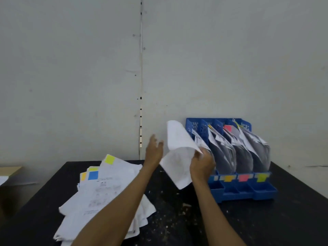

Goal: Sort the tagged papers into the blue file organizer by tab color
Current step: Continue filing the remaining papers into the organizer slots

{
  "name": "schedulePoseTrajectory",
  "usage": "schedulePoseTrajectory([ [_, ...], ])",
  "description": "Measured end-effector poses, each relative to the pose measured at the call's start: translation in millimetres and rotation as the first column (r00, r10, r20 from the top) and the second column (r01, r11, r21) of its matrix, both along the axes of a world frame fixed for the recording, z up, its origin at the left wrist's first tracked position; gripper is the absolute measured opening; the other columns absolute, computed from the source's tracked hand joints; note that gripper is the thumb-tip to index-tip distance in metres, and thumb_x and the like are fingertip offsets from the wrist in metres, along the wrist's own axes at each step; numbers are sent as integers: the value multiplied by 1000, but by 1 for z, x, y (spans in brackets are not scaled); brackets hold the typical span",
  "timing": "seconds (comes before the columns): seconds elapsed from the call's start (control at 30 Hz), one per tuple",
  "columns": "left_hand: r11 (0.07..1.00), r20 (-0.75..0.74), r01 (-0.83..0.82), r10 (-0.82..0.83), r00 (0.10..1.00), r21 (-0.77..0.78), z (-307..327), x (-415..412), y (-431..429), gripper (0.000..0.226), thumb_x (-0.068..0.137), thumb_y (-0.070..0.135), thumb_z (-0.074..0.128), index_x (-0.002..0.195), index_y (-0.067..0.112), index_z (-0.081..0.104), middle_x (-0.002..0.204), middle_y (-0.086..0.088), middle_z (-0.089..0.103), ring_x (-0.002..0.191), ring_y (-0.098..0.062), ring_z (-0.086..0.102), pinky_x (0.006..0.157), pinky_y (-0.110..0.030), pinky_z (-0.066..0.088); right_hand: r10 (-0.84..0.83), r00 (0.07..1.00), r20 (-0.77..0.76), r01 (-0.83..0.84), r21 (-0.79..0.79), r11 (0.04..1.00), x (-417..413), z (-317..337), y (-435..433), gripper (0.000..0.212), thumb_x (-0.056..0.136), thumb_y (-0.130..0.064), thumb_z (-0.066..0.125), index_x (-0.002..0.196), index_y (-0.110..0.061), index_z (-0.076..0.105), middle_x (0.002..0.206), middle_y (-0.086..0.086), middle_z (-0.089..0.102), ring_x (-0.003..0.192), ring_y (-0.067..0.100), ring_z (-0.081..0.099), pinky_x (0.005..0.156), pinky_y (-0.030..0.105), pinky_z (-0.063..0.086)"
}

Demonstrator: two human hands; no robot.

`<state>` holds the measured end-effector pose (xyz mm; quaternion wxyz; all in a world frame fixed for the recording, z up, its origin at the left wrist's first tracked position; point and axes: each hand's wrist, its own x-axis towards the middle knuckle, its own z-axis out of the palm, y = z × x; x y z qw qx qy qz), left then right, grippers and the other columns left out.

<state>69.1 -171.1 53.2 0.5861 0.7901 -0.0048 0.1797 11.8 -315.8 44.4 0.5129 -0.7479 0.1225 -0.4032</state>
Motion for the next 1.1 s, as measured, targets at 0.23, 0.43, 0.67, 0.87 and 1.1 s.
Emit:
schedulePoseTrajectory([
  [0.23, 750, -270, 529, -646, 714, -396, 11, 2, -131, 75, 90, 73, 31, 150, 28, 29, 150, -6, 37, 136, -29, 38, 105, -46, 40, -170, 946, 276, 235, -220, 947, 4, 17, -66, 33, 87, 3, 58, 120, 0, 62, 111, 16, 67, 103, 31, 62, 85, 39, 51],
  [0.43, 719, -202, 479, -637, 744, -504, 5, 40, -179, 33, 105, 35, 39, 94, 10, 59, 82, -4, 63, 80, -8, 60, 73, -18, 46, -98, 978, 187, 172, -436, 883, 16, -8, -90, 16, 88, -8, 63, 103, -3, 67, 87, 11, 69, 80, 26, 65, 60, 23, 44],
  [0.67, 838, 4, 383, -414, 910, -390, 8, 62, -175, 71, 94, 55, 39, 143, 4, 37, 143, -15, 46, 130, -34, 44, 103, -37, 41, 71, 992, 102, -41, -268, 962, 40, -15, -88, 25, 98, -13, 45, 114, -1, 60, 98, 8, 67, 86, 19, 63, 67, 20, 45],
  [0.87, 755, 3, 384, -452, 892, -531, 11, 63, -168, 77, 87, 66, 50, 137, 8, 48, 136, -10, 55, 125, -23, 52, 110, -43, 38, 28, 730, -683, -370, -360, 856, 60, -23, -94, 28, 98, -16, 45, 70, -11, 45, 97, 13, 63, 84, 24, 60, 63, 26, 39],
  [1.1, 789, 21, 413, -454, 891, -456, 19, 48, -159, 62, 94, 57, 42, 127, 7, 55, 127, -18, 57, 117, -32, 54, 101, -41, 42, -223, 867, -445, -58, -535, 843, 45, -21, -84, 26, 99, -16, 42, 79, -8, 57, 89, 11, 66, 80, 26, 65, 57, 28, 39],
])
